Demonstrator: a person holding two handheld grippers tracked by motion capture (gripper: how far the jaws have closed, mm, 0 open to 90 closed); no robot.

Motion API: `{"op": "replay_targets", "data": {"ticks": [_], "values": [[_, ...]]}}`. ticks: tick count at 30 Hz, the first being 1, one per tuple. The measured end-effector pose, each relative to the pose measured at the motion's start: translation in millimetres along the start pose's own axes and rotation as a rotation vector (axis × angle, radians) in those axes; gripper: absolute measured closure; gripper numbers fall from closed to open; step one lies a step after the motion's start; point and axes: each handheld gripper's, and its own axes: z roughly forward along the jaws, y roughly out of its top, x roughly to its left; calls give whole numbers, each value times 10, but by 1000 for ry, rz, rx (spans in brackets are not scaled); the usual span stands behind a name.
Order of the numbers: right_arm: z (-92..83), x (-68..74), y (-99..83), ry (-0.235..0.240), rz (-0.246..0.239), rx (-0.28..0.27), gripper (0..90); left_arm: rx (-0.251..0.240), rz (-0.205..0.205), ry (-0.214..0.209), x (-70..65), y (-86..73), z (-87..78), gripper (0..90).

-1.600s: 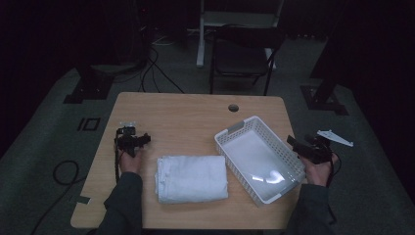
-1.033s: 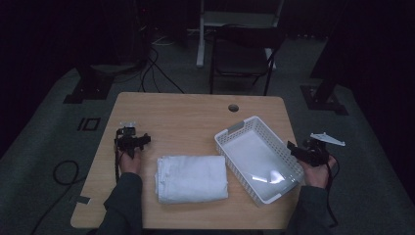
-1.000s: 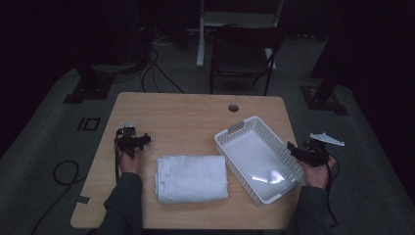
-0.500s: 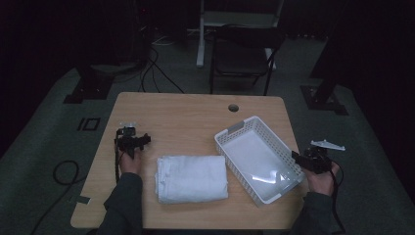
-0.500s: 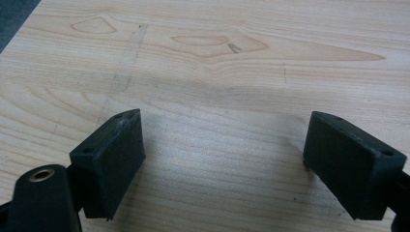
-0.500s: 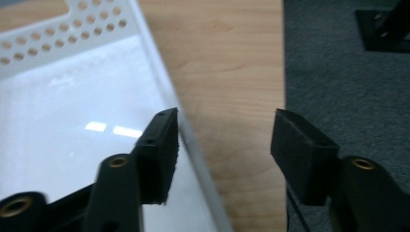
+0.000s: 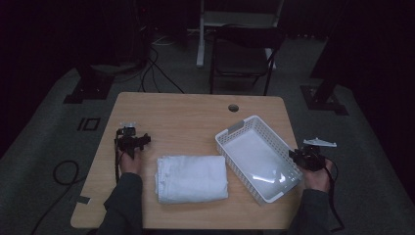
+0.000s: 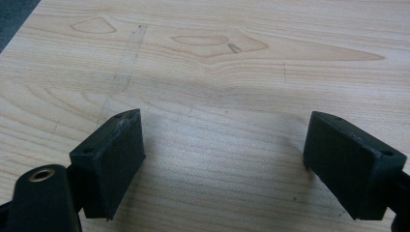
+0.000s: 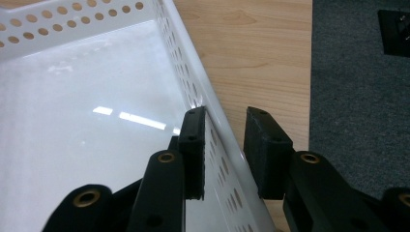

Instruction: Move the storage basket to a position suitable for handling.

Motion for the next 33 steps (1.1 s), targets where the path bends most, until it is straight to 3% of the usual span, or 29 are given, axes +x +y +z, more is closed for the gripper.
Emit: {"op": "replay_targets", "data": {"ticks": [22,33], "values": [[185,22,189,-15,-35,2,673,0,1,-2,-2,-3,-3,141],[397,44,425,-5,-66,21,663,0,2,-2,-2,-4,-4,142]]}}
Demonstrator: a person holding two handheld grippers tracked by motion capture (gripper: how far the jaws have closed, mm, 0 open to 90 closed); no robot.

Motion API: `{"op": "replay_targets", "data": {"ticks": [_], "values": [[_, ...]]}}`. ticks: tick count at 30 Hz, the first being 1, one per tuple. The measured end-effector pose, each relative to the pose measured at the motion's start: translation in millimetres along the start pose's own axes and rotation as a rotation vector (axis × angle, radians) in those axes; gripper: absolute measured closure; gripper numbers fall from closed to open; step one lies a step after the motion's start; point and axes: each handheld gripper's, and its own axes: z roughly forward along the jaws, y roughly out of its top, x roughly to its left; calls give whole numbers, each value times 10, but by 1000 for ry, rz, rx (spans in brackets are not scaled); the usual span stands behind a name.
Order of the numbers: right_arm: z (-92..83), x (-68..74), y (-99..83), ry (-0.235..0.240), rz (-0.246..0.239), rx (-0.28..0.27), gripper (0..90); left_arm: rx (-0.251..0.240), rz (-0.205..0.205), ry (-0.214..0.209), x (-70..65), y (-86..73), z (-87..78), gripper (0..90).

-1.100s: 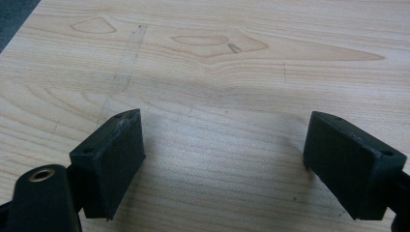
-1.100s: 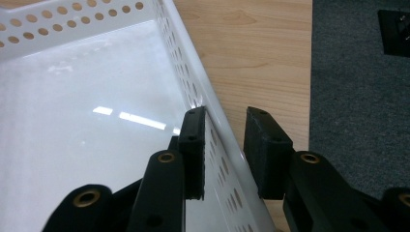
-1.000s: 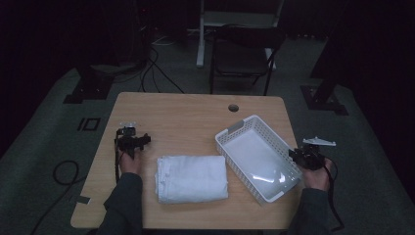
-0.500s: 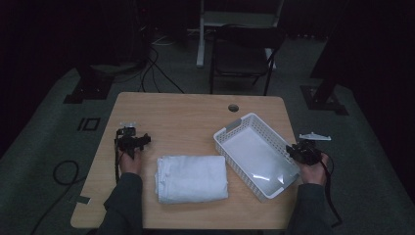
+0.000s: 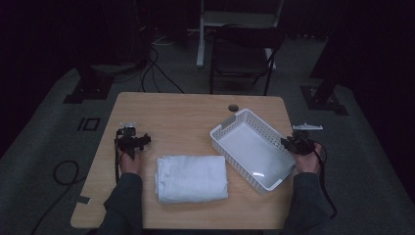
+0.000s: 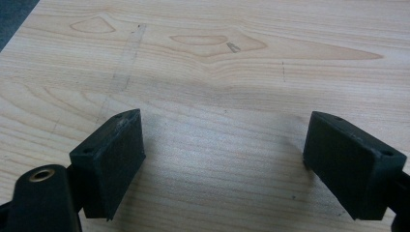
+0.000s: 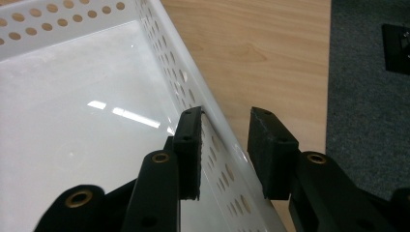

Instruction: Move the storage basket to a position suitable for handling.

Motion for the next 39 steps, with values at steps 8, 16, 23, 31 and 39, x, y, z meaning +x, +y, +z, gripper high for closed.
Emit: {"op": "replay_targets", "data": {"ticks": [8,16,23,31,39], "values": [[128,2,173,8,1,-1,600,0,1,-1,1,-1,-1,142],[-132,28,18,-86,68,-6,498,-1,3,-2,1,-3,-3,142],[-281,-20,-171,-132,97,25,544,-1,3,-2,1,-4,-3,142],[-193,-36,-128,-133,96,9,669,0,4,-2,1,-4,-5,142],[15,-25,85,-119,112,6,585,0,4,-3,2,-4,-5,142]]}}
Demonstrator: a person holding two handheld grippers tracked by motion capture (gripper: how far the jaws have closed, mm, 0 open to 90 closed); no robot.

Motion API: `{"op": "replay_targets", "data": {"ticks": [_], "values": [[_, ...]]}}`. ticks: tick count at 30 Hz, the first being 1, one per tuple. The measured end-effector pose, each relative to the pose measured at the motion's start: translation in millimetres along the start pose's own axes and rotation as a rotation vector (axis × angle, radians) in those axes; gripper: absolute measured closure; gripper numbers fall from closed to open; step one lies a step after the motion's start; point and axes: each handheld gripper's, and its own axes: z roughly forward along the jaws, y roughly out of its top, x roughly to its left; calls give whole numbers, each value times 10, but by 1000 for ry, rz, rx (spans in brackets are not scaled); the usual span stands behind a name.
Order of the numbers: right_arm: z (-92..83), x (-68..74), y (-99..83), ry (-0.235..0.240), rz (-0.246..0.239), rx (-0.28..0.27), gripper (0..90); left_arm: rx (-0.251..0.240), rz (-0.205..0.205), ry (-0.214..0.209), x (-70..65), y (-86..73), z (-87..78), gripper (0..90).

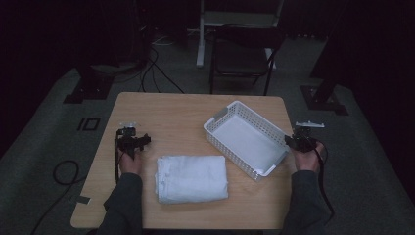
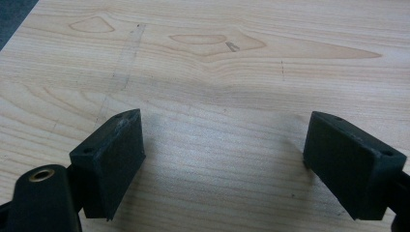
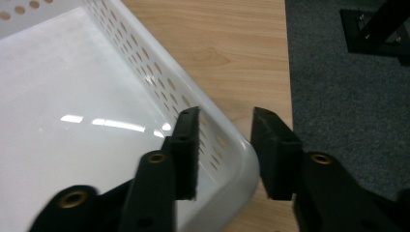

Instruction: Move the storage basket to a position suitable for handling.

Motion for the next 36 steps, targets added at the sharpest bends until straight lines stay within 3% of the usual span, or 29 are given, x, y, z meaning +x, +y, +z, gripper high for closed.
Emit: {"op": "replay_targets", "data": {"ticks": [4,7,9,11,13,17,19,24,27,29,32,36], "values": [[-18,98,-15,-13,5,18,392,0,-2,-2,2,-1,-2,142],[-86,115,-101,-37,77,12,337,0,2,-1,1,-3,-4,142],[-135,131,-172,-33,96,14,307,0,2,-2,1,-3,-4,142],[-192,152,-241,-29,113,15,308,1,2,-1,1,-3,-4,142],[-230,189,-290,10,113,24,310,1,2,-2,1,-3,-4,142],[-279,317,-359,60,83,49,376,1,2,-1,1,-3,-4,142],[-268,362,-372,42,62,70,425,1,3,-2,1,-3,-4,142],[-187,364,-320,41,86,64,486,0,2,-1,1,-3,-4,142],[-79,400,-240,35,67,69,552,1,2,-2,1,-3,-4,142],[-1,426,-164,60,61,64,568,1,2,-2,1,-3,-3,141],[84,491,-60,101,48,59,513,1,2,-2,1,-3,-4,142],[39,624,-58,104,26,70,402,1,9,-7,8,-4,-5,142]]}}
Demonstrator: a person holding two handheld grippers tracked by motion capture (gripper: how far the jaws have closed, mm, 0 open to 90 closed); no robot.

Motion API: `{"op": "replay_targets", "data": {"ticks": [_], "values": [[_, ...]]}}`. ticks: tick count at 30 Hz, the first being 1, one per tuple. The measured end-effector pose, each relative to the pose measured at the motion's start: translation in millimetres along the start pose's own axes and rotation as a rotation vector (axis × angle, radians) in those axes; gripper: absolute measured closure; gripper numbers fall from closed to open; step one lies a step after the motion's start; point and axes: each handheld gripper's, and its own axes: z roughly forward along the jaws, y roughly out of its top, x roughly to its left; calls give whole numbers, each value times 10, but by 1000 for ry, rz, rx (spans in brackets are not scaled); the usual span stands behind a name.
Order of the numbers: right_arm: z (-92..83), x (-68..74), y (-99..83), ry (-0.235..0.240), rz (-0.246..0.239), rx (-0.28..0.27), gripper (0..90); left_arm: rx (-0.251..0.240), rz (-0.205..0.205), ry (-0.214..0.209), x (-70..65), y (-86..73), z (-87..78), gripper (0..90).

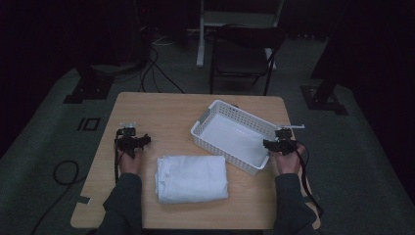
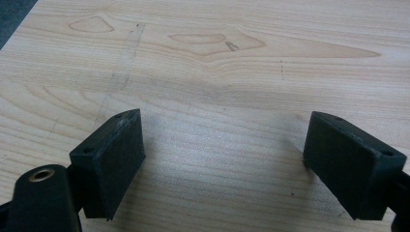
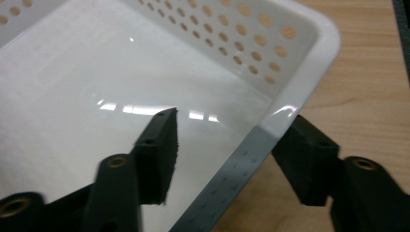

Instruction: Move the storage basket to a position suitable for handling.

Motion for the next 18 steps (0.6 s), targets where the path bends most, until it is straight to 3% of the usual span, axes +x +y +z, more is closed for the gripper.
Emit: {"op": "replay_targets", "data": {"ticks": [2,6,11,15,18], "values": [[-46,37,-64,-1,4,-1,380,-4,11,-23,34,-3,-3,142],[-157,93,-221,-6,1,-3,365,-1,24,-25,45,-5,-5,143],[-279,188,-340,31,-32,-9,415,2,32,-32,53,-6,-9,143],[-263,223,-336,8,-45,-8,447,3,36,-36,51,-10,-14,142],[-236,219,-284,-3,-43,-19,510,14,61,-58,51,-26,-42,141]]}}
